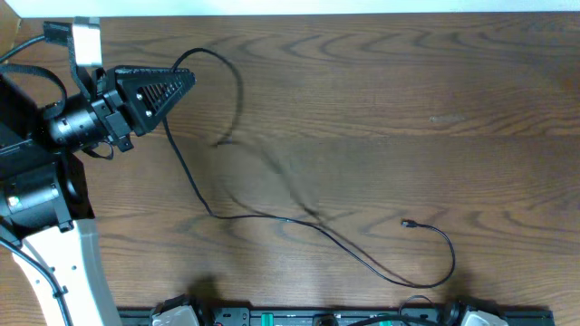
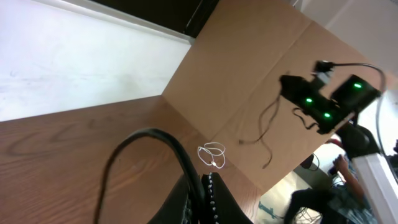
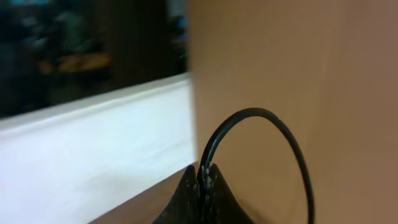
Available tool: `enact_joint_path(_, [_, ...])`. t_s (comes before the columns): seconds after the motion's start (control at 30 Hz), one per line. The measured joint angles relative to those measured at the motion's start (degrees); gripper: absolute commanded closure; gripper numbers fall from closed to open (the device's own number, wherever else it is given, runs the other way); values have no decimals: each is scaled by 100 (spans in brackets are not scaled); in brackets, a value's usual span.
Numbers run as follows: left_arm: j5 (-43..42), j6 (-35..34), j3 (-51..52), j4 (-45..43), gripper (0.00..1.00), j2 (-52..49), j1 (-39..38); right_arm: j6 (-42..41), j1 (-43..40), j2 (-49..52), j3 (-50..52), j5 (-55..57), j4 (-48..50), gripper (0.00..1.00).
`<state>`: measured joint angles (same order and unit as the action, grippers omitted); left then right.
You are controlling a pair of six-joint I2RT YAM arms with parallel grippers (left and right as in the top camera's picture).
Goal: Untangle cables
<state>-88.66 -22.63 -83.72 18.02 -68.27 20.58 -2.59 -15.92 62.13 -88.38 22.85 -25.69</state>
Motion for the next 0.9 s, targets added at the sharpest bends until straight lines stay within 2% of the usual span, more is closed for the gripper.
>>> enact_joint_path(0.13, [2,0,4,-2,93,0,0,-90,-2,367,2,-1106,131,99])
enact_joint_path(0.37, [2,17,168,7,92,0,0,-157,-151,975,26,-3495,1934,99])
enact_joint_path(0.47, [0,17,175,4,93,0,0,-212,-339,1145,24,-4135,2302,99])
enact_joint_path(0.63, [0,17,175,4,92,0,0,-267,-999,1578,4,-4607,1766,99])
enact_joint_path(0.9, [2,20,175,129,92,0,-7,-328,-2568,2964,7,-4837,546,99])
